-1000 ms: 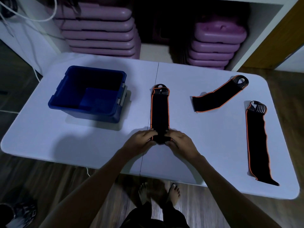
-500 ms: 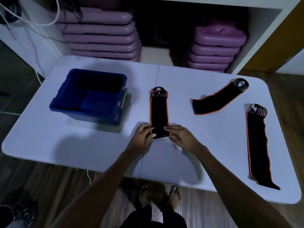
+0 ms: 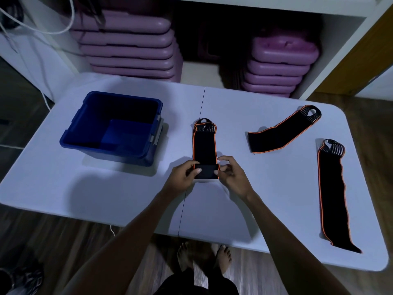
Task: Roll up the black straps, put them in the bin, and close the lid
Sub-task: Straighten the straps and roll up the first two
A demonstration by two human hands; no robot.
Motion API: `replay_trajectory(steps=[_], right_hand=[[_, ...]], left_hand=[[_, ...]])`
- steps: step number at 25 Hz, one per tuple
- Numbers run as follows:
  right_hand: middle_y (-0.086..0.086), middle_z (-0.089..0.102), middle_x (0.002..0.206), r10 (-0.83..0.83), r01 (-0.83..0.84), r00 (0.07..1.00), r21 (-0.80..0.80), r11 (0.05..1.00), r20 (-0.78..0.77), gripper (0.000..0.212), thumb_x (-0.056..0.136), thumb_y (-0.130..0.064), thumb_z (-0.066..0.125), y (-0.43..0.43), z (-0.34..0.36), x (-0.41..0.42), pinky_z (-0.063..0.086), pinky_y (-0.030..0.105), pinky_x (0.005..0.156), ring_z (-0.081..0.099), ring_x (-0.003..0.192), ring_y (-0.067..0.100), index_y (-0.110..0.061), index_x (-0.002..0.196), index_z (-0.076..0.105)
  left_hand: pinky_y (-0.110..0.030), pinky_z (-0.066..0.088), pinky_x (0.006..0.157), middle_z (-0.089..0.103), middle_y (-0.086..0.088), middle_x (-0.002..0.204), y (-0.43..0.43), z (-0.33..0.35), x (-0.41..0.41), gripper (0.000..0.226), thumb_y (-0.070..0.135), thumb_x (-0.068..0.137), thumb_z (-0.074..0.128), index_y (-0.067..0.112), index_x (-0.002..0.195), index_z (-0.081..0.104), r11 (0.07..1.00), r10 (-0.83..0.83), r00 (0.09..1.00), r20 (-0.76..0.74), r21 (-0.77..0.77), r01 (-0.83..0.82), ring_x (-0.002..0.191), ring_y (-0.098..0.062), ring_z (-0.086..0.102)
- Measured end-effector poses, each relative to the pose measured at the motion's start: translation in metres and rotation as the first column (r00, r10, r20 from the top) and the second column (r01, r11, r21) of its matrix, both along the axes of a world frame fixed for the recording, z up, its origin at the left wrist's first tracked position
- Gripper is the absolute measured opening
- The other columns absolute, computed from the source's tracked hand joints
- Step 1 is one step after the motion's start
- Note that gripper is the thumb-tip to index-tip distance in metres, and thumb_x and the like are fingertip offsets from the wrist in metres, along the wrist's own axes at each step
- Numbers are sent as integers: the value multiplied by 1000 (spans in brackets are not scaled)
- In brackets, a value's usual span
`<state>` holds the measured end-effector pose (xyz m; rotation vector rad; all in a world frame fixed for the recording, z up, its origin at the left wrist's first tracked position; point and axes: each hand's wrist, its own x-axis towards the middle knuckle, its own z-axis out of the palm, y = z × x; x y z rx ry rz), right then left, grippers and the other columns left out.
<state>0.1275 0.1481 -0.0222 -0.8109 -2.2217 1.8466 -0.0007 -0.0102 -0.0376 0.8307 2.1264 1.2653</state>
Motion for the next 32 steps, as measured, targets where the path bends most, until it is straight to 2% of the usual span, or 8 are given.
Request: replay_trajectory(steps=[7, 10, 13, 16, 20, 24, 29, 32], right_hand=[[-7, 59, 103, 87, -96, 995, 318, 943, 43, 35, 85, -29, 68, 11, -13, -11, 50, 23, 83, 59, 91, 4, -28, 120, 63], [-8, 52, 120, 210, -230, 973, 358, 905, 95, 53, 79, -18, 75, 18, -18, -11, 48, 23, 94, 58, 109, 12, -22, 129, 57], [-5, 53, 131, 219, -223, 974, 390, 893, 56, 43, 83, -11, 70, 22, -21, -13, 41, 25, 104, 51, 121, 10, -18, 125, 61], [1, 61, 125, 209, -230, 972, 291, 929, 103, 37, 85, -15, 69, 19, -15, -14, 41, 22, 97, 56, 108, 9, -16, 121, 64], [2, 63, 94, 170, -173, 982, 32, 984, 80, 30, 86, -12, 67, 12, -9, -9, 46, 12, 75, 59, 78, -5, -15, 115, 64], [3, 53, 76, 124, -126, 992, 50, 991, 35, 28, 90, -10, 62, 2, -7, -10, 45, 14, 65, 51, 66, 3, -23, 114, 55], [-4, 57, 112, 159, -165, 986, 133, 977, 54, 55, 74, -17, 79, -2, -10, -8, 46, 8, 74, 58, 96, 3, -29, 120, 51], [-3, 53, 109, 185, -220, 971, 253, 942, 153, 59, 74, -15, 77, 3, -12, -10, 41, 7, 70, 55, 88, 4, -21, 127, 51]], left_hand=[[-33, 49, 78, 66, -8, 96, 26, 4, -22, 17, 27, 91, 58, 13, 101, 61, 981, 89, 995, 46, -176, -80, 88, -21, 62], [-30, 48, 77, 60, -8, 95, 24, 2, -17, 14, 22, 89, 56, 12, 97, 63, 994, 97, 968, -233, -19, -104, 88, -16, 56], [-16, 46, 84, 64, 3, 104, 4, -3, -8, 26, 28, 85, 64, 13, 107, 66, 998, -3, 976, -216, 54, 15, 99, -8, 59], [-6, 38, 93, 63, 1, 119, -11, -11, -13, 57, 36, 75, 74, 13, 125, 57, 991, -130, 964, -231, -28, 127, 109, -4, 54], [-11, 44, 83, 71, -4, 100, -9, -5, -7, 45, 37, 77, 66, 13, 115, 64, 1000, -20, 972, -232, 14, 24, 94, -14, 63], [-29, 53, 73, 69, 2, 85, -8, -3, 6, 34, 43, 77, 62, 27, 106, 57, 988, 156, 987, -29, 3, -156, 79, -15, 67], [-40, 58, 74, 70, 0, 81, 1, 0, 0, 27, 51, 79, 56, 35, 101, 53, 982, 172, 985, 12, -83, -170, 81, -17, 68], [-43, 55, 80, 69, 3, 83, 7, 1, -4, 30, 56, 82, 47, 30, 93, 59, 973, 173, 985, 11, -157, -170, 83, -15, 65]])
